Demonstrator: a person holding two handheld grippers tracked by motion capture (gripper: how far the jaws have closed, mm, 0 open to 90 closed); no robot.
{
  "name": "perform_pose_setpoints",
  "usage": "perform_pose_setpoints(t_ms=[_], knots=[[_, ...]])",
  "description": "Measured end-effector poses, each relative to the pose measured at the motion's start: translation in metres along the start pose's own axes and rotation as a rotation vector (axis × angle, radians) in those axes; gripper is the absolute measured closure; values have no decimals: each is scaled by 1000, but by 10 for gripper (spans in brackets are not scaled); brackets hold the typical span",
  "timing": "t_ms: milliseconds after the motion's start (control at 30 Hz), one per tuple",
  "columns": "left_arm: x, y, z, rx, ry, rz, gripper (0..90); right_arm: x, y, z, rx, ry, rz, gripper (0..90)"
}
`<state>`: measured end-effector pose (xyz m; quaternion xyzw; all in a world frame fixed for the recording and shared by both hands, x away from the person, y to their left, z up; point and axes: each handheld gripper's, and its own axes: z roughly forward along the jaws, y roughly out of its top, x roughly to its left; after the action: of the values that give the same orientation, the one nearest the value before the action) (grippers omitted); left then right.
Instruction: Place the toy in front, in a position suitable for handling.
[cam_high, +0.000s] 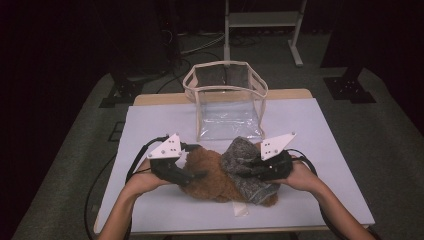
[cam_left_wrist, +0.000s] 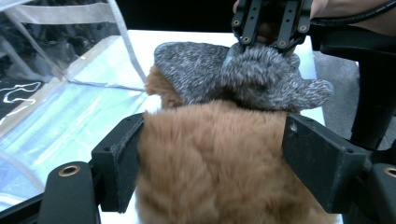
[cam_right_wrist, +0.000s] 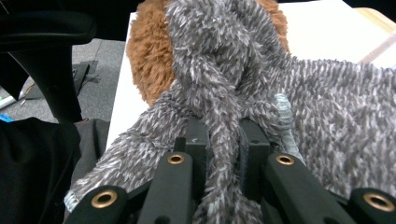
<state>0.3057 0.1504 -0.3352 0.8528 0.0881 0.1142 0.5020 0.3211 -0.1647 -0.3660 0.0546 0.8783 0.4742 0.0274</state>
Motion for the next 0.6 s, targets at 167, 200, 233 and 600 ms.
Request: perform_pose_setpoints(t_ms=[167,200,233,600], knots=[[-2,-5,8,48,-13,-1,227,1,2,2,6,2,-4,769],[-2,-5,9,61,-20,1,228,1,2,1,7,1,-9,769],[-2,-5,10,70,-25,-2,232,2,2,0,7,-4,-13,769],[0,-15,6,135,3,-13,268,-1,-29,-33,-10,-73,65,767]])
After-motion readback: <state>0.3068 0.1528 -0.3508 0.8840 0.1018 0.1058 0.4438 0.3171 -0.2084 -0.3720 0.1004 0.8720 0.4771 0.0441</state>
